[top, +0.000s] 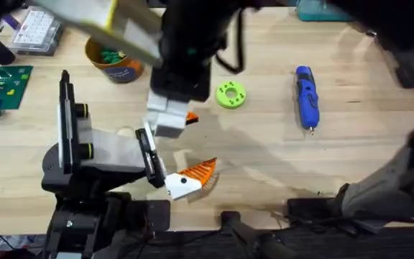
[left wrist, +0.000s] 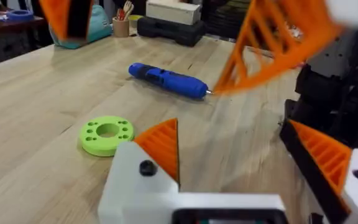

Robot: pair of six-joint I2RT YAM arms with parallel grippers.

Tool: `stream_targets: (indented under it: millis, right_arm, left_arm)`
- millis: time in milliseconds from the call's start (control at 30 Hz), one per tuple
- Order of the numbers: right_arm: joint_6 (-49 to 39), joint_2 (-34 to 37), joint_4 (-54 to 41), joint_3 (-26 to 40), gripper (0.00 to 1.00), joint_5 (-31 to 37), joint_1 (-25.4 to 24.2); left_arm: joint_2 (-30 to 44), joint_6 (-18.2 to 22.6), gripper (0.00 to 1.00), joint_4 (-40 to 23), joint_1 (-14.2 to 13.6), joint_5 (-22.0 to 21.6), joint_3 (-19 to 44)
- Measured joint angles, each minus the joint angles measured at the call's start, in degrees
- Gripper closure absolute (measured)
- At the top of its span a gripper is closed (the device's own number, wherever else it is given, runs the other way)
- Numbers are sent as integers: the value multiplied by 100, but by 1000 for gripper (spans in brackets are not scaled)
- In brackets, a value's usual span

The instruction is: Pick up the gripper from the table and insert it into the empty holder that is missing its gripper. Then pick up a screw, insert it into the mounting hole, and use the screwdriver to tighten it. Finally, clean up the table by picking up the vegetable and placing it into the bucket.

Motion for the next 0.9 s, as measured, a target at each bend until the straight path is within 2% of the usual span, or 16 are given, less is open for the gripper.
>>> stream_targets:
  millis: [100,200,467,500,633,833,900]
  right_arm:
    - [2,-334,179,-121,6,-22,-138]
    - [28,-786,588,-595,6,-104,-324]
    - [70,-2103,1549,-2501,6,-605,-1028]
    - [79,-2563,1635,-3095,5,-918,-1433]
    - [32,-2818,1401,-3388,5,-1196,-1849]
    - [-545,-2853,681,-3529,5,-1629,-2088]
    - [-644,-2853,709,-3529,5,-1687,-2171]
  left_arm:
    - [0,0,13,0,0,0,0]
    - [0,2,13,0,0,0,0]
    - [0,0,13,0,0,0,0]
    - [-2,2,13,0,0,0,0]
    - [0,2,13,2,0,0,0]
    - [0,2,13,0,0,0,0]
    - [0,2,13,0,0,0,0]
